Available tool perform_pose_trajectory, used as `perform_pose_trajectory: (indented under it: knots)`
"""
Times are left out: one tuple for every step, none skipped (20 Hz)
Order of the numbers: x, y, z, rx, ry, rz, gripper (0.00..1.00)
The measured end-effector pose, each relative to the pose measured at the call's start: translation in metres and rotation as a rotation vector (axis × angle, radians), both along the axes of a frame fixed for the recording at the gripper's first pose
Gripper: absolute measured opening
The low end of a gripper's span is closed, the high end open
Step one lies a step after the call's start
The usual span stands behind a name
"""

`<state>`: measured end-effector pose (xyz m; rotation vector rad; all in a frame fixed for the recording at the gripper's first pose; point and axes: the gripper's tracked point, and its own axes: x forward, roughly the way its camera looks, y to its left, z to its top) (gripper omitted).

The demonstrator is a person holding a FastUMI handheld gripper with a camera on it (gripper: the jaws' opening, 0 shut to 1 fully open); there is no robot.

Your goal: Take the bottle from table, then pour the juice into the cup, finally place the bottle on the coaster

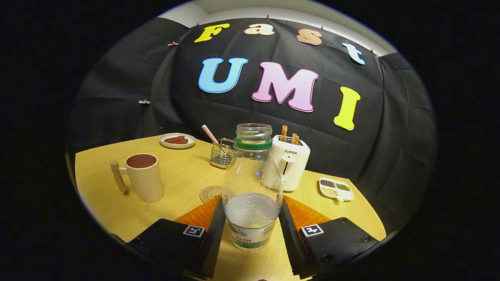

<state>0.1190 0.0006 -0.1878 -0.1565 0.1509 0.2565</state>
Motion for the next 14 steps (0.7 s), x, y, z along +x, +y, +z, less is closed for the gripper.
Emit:
perform_pose_trajectory:
  knots:
    - [0.000,0.001,-0.001,-0.003,0.006,0.006,0.74]
    - [0.000,0.002,-0.001,-0.009,0.017,0.012,0.74]
    - [-0.001,0.001,0.000,-0.012,0.025,0.019,0.74]
    - [-0.003,0.001,0.003,-0.018,0.026,0.022,0.74]
    - [-0.002,0.000,0.008,-0.035,0.024,0.027,0.74]
    - [0.000,-0.001,0.014,-0.058,0.021,0.029,0.74]
    - [0.002,-0.003,0.021,-0.077,0.011,0.032,0.74]
    - [0.004,-0.003,0.029,-0.094,-0.003,0.036,0.74]
    - [0.005,-0.003,0.036,-0.115,-0.012,0.039,0.74]
    - [0.008,-0.001,0.043,-0.139,-0.024,0.044,0.74]
    - [0.009,0.001,0.051,-0.168,-0.039,0.049,0.73]
    - [0.012,0.004,0.060,-0.198,-0.058,0.056,0.73]
    - [0.015,0.008,0.068,-0.227,-0.077,0.063,0.73]
    - [0.018,0.012,0.075,-0.256,-0.089,0.069,0.73]
